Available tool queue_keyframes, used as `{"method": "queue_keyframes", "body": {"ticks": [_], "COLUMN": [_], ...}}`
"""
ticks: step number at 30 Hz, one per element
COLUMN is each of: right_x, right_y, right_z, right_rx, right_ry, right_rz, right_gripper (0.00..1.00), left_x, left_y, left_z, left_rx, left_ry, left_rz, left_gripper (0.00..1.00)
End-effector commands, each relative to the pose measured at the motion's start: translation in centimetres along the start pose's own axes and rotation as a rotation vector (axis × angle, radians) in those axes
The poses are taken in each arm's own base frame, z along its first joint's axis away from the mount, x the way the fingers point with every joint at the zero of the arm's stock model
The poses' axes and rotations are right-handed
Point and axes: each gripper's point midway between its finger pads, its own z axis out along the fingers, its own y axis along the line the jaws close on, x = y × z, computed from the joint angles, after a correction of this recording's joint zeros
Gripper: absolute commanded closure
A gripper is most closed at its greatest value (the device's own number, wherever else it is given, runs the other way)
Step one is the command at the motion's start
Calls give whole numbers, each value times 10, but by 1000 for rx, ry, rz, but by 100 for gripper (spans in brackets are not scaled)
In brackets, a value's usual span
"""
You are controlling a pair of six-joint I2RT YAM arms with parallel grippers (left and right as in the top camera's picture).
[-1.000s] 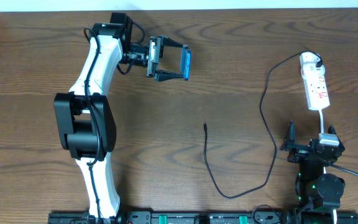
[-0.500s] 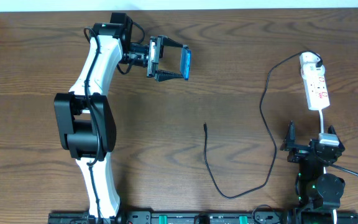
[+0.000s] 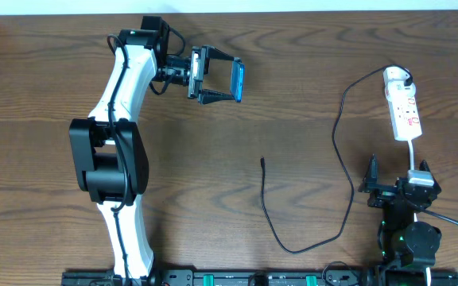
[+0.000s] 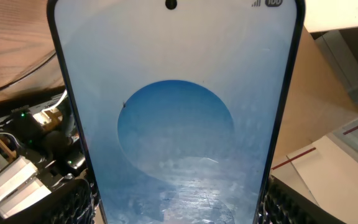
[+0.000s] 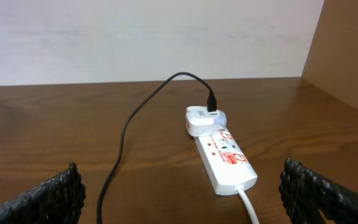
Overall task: Plug charger to phone and switch on socket
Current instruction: 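Rotate the held phone with the left gripper toward the center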
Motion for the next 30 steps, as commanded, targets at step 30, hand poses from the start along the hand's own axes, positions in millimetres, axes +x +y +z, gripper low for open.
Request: {"method": "queue_keyframes", "body": {"ticks": [30], "right_x": [0], "right_y": [2], "right_z": [0], "right_rx": [-6], "right_ry": [-2], "right_rz": [-16], "right_gripper": [1], "left_x": [20], "left_y": [-17], "left_z": [-5], "left_rx": [17], "left_ry": [1], "left_rz": [61], "left_gripper": [93]}}
